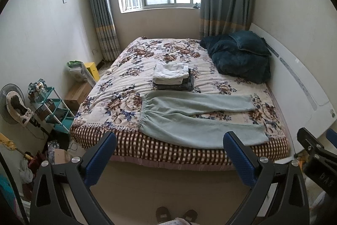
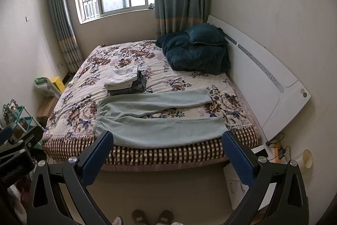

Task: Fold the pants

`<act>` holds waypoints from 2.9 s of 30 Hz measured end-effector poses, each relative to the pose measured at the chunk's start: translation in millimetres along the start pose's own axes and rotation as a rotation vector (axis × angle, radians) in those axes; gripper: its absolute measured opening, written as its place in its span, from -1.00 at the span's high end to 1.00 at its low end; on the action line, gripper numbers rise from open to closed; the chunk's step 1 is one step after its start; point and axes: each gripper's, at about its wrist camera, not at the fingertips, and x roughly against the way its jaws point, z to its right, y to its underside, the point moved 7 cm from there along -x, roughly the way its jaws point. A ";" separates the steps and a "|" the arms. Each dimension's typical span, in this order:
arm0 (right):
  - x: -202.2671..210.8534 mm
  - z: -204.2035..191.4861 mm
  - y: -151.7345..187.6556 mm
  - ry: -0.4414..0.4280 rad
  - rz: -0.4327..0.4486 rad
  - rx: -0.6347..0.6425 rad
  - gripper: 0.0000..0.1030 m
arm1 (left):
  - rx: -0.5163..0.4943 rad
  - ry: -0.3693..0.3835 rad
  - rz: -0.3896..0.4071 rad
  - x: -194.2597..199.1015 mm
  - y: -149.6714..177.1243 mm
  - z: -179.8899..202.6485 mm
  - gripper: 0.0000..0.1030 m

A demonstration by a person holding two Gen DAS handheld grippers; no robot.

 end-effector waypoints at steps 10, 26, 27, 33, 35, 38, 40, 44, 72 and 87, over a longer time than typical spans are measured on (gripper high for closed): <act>-100.7 19.2 -25.8 0.033 -0.010 -0.035 -1.00 | 0.010 -0.078 -0.040 -91.5 -15.4 24.3 -1.00; -452.5 5.3 -112.6 0.084 -0.250 -0.087 -1.00 | -0.091 -0.074 -0.284 -404.1 -96.9 62.5 -1.00; -478.0 0.5 -117.9 0.072 -0.275 -0.095 -1.00 | -0.101 -0.073 -0.296 -418.8 -99.7 64.5 -1.00; -654.7 -25.8 -155.4 0.057 -0.427 0.008 -1.00 | -0.288 -0.077 -0.401 -564.4 -124.5 88.0 -1.00; -707.7 -31.0 -159.5 0.069 -0.472 0.083 -1.00 | -0.378 -0.081 -0.426 -615.2 -128.4 102.7 -1.00; -791.0 -35.3 -155.4 0.084 -0.555 0.208 -1.00 | -0.489 -0.061 -0.480 -687.3 -124.1 123.7 -1.00; -845.4 -32.2 -148.9 0.080 -0.621 0.253 -1.00 | -0.549 -0.056 -0.511 -727.3 -121.9 131.8 -0.99; -941.2 -19.9 -127.0 0.067 -0.739 0.315 -1.00 | -0.679 -0.022 -0.611 -807.4 -96.8 152.5 -0.99; -1118.0 -21.7 -33.5 -0.220 -1.007 0.682 0.72 | -0.740 0.293 -0.820 -852.6 -94.9 142.3 0.85; -878.8 35.0 16.8 -0.208 -0.874 0.328 0.75 | -0.177 0.216 -0.751 -645.6 -6.3 136.9 0.86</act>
